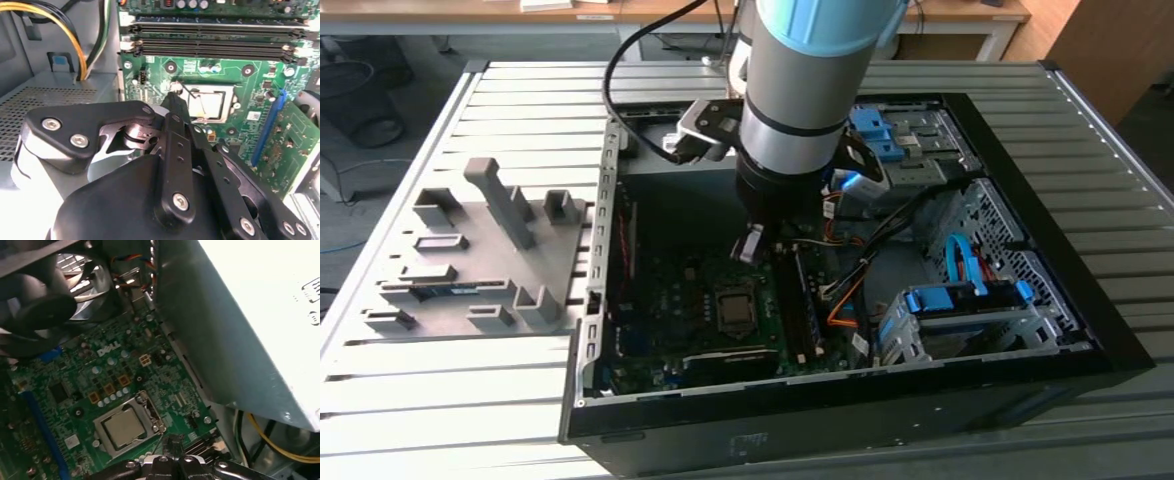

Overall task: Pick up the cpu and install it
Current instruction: 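Install the first cpu locking lever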

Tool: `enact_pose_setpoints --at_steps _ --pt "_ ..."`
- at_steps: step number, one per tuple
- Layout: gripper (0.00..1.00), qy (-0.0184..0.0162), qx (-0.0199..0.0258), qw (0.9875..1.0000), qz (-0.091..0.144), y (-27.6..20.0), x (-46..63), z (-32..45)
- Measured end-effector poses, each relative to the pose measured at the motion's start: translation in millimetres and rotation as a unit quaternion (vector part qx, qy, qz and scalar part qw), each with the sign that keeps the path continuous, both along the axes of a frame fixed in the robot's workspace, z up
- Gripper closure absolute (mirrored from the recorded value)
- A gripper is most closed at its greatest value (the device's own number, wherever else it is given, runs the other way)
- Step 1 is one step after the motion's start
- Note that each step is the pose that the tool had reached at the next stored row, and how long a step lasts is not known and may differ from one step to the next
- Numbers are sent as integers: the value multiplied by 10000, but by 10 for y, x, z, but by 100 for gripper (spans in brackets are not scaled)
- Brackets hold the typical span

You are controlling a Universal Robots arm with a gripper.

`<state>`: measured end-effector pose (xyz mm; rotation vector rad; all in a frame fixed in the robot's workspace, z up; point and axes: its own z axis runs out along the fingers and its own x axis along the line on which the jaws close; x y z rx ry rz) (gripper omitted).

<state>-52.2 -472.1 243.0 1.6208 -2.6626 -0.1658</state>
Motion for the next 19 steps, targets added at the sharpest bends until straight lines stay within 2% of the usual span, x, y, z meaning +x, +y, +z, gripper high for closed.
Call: enact_pose_setpoints --at_steps 2,5,7,10,14,19 --pt "90 7 -19 9999 133 -1 -1 -9" --pt "90 15 -23 9992 401 -1 0 -30" --pt "90 17 -23 9983 580 -1 0 -46" --pt "90 16 -24 9963 858 -1 0 -72" --pt "90 15 -25 9926 1215 -1 0 -105" --pt "90 14 -25 9860 1665 -1 0 -141"
